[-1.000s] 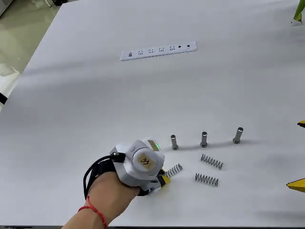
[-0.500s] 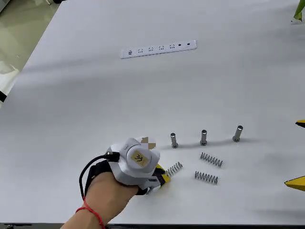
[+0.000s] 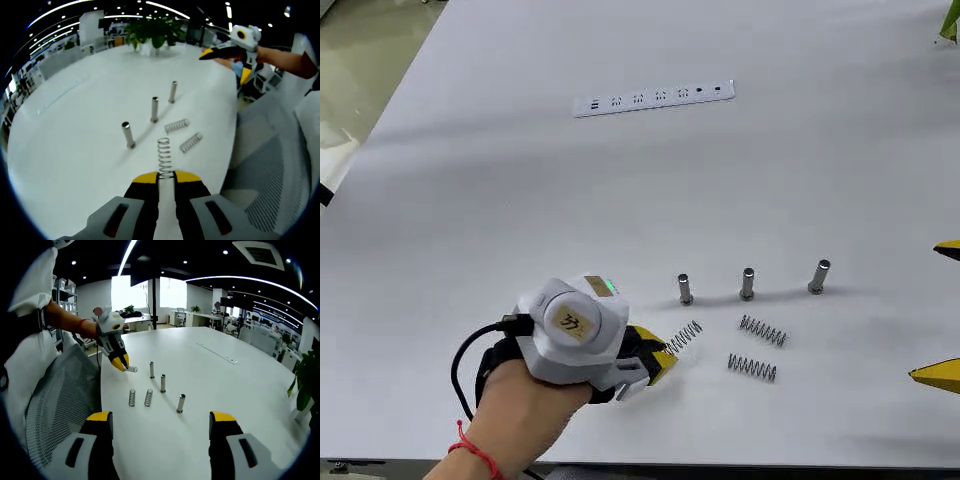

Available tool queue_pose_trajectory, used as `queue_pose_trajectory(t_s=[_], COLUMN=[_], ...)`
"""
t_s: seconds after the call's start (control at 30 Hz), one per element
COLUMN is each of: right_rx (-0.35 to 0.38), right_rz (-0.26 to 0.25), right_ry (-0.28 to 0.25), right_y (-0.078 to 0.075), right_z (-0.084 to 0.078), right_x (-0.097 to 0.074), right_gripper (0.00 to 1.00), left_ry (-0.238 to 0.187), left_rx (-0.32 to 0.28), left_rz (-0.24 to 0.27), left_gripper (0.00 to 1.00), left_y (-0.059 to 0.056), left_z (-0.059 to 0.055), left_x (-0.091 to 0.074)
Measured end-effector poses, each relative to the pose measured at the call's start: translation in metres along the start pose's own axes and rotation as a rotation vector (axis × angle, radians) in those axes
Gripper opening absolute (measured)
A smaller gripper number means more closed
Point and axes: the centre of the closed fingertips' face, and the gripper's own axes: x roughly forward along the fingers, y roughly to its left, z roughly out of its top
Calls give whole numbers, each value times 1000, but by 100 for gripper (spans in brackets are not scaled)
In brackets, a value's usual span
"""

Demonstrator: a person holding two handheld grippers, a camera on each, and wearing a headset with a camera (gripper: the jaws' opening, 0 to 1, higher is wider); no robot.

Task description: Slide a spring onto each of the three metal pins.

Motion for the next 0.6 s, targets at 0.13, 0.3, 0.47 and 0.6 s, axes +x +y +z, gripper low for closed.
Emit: queue_pose_trajectory(t_s=[0.13,0.3,0.47,0.6], right_rx=[-2,30,127,170], right_rz=[9,24,38,64], right_ry=[-23,-84,-135,-248], right_y=[4,12,20,29], right_z=[14,43,71,102], right_x=[2,7,15,20], right_gripper=[78,71,62,55], left_ry=[-78,-170,-264,-333], left_rx=[-15,-21,-38,-46], left_rz=[-13,-33,-54,-68], left_gripper=[10,10,10,10], left_y=[-5,-16,-24,-32], left_z=[18,42,64,80], left_x=[-9,-17,-23,-29])
